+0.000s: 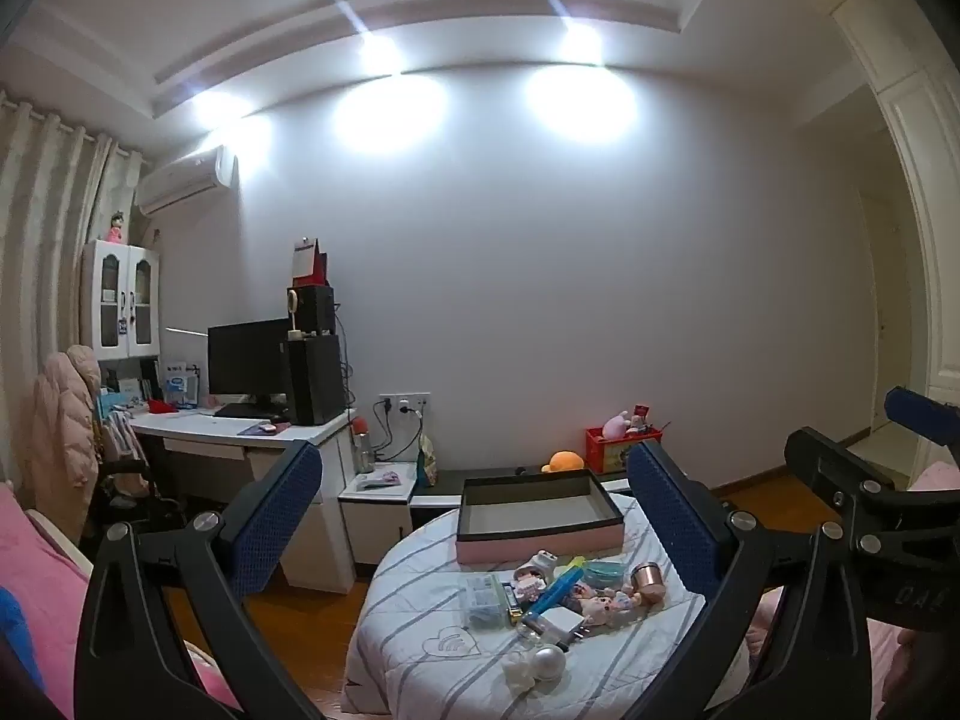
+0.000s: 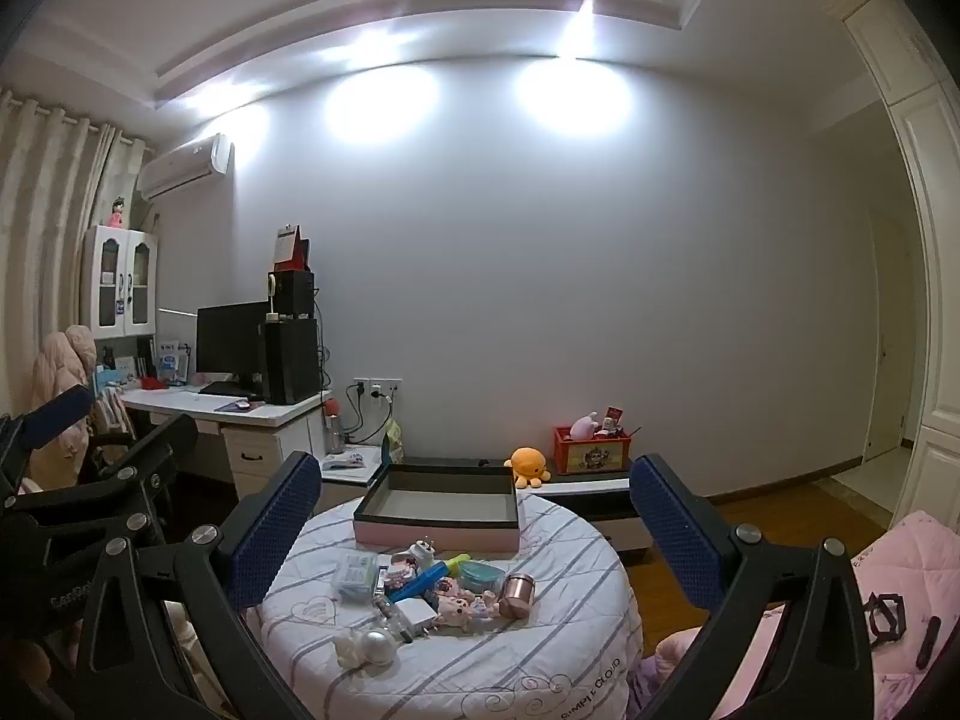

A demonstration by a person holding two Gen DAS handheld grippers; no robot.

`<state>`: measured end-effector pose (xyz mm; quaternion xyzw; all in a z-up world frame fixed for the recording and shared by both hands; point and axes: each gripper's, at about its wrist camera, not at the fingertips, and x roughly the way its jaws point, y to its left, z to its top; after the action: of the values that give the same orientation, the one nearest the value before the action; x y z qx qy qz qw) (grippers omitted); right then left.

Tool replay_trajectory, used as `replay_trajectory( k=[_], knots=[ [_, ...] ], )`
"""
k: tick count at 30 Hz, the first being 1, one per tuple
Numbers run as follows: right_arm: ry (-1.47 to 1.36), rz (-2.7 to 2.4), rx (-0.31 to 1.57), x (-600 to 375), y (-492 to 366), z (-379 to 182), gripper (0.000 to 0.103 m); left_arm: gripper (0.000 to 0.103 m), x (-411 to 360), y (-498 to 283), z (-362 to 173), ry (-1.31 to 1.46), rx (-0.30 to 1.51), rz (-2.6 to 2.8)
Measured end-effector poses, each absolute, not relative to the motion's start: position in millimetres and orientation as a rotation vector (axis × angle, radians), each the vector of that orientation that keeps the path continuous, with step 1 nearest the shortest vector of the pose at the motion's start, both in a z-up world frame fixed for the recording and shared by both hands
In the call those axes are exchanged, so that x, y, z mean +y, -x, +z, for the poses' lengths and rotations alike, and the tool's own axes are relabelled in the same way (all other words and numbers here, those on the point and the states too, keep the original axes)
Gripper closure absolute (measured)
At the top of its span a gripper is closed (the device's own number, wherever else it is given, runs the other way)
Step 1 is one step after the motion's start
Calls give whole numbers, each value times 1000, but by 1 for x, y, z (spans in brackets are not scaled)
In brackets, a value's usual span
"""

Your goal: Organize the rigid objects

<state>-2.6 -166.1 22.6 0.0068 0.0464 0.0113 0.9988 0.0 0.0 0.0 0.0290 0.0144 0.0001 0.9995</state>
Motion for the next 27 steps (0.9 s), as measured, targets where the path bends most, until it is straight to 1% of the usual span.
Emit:
replay_trajectory(
  k=[5,27],
  knots=[
    [-13,21,114,-166,2,23,0,0,-1,-1,1,-70,26,5],
    [3,11,95,-163,2,25,0,0,-3,-3,-1,-81,24,14]
  ],
)
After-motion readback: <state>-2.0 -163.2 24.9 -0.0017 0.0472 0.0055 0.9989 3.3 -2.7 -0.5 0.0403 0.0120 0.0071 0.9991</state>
